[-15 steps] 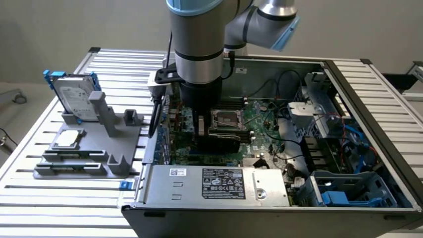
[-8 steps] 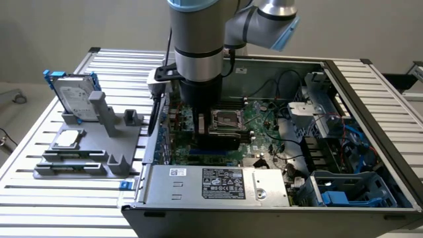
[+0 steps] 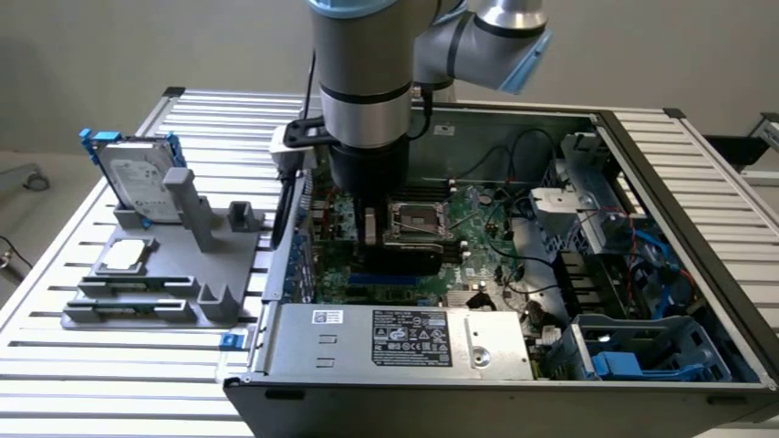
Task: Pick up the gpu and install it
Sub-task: 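Insert the gpu into the slot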
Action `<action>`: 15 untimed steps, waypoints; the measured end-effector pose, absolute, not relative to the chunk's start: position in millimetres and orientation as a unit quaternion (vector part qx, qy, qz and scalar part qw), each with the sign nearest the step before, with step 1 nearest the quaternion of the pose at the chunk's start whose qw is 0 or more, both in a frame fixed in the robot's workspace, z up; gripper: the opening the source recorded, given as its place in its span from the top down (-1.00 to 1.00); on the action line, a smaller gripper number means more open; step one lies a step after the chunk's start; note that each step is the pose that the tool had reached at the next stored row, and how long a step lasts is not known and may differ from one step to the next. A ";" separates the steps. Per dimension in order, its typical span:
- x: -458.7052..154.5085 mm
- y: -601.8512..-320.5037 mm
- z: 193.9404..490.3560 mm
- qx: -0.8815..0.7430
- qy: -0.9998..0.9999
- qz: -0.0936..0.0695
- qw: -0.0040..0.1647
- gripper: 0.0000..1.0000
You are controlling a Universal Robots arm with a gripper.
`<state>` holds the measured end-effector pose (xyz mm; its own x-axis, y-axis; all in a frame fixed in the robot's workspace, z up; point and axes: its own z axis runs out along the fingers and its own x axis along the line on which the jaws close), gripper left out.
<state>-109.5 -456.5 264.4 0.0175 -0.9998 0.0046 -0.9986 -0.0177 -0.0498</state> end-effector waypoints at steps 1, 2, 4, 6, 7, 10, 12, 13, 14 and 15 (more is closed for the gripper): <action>-109.6 -456.5 264.0 -0.713 0.701 -0.019 0.016 0.47; -109.6 -456.5 263.7 -0.713 0.701 -0.019 0.016 0.47; -109.6 -456.6 262.7 -0.713 0.701 -0.019 0.016 0.47; -109.7 -457.0 261.5 -0.713 0.701 -0.019 0.016 0.47; -109.8 -457.1 261.1 -0.713 0.701 -0.019 0.016 0.47; -110.1 -457.4 259.7 -0.713 0.700 -0.019 0.016 0.47; -110.3 -457.6 259.0 -0.713 0.700 -0.019 0.016 0.47; -110.5 -457.6 258.6 -0.713 0.701 -0.019 0.016 0.47; -110.6 -457.6 258.5 -0.713 0.700 -0.019 0.016 0.47; -110.7 -457.6 258.4 -0.713 0.700 -0.019 0.016 0.47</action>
<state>-110.7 -457.6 258.4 0.0179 -0.9998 0.0047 -0.9986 -0.0181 -0.0496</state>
